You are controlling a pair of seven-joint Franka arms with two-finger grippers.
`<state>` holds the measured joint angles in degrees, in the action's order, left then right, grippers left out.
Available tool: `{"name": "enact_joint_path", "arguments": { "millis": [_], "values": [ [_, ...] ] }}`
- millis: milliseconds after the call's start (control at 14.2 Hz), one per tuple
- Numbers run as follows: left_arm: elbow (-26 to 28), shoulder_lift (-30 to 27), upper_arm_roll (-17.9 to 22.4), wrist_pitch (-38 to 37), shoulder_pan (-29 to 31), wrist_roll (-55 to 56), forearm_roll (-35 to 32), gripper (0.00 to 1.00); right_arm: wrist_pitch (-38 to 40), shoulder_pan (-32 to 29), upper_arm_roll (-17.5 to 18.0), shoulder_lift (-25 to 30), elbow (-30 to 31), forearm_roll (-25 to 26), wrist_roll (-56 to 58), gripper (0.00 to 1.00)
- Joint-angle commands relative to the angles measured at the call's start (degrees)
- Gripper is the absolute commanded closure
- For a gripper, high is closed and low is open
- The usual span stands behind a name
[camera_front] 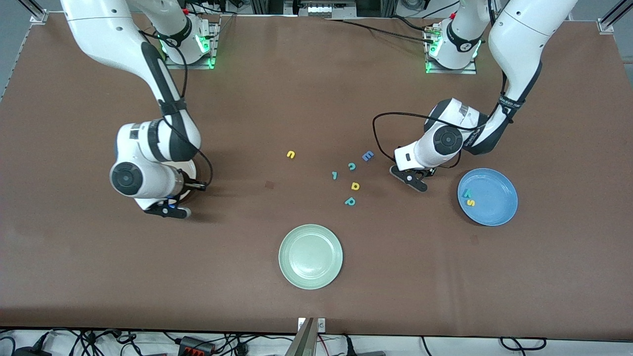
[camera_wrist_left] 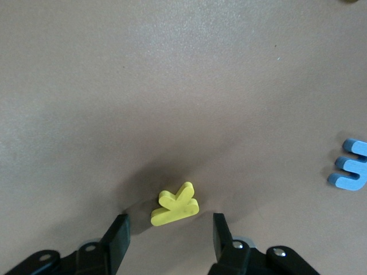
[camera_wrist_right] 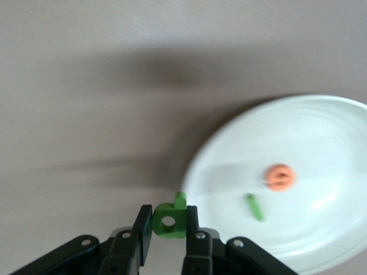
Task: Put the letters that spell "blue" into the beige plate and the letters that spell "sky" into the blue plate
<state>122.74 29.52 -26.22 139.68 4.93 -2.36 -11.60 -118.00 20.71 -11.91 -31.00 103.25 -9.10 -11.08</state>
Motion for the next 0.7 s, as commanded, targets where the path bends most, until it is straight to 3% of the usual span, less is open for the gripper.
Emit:
{"name": "enact_joint_path", "arguments": {
  "millis": [0,211,634],
  "values": [
    [-0.7,0.4,0.1,0.4,-0.4,1.3,-1.7,0.34,-0.2,0.4,-2.6,4.2,6.7,-0.2,5.5,0.85],
    [-0.7,0.4,0.3,0.4,-0.4,1.3,-1.7,0.37,-0.7,0.1,-5.8,3.8,7.3,3.5,11.2,0.84],
    [-0.7,0.4,0.6,0.4,-0.9,1.7,-6.0,0.43,-1.7,-2.7,-5.9,1.7,7.3,6.5,12.2,0.82]
  ]
}}
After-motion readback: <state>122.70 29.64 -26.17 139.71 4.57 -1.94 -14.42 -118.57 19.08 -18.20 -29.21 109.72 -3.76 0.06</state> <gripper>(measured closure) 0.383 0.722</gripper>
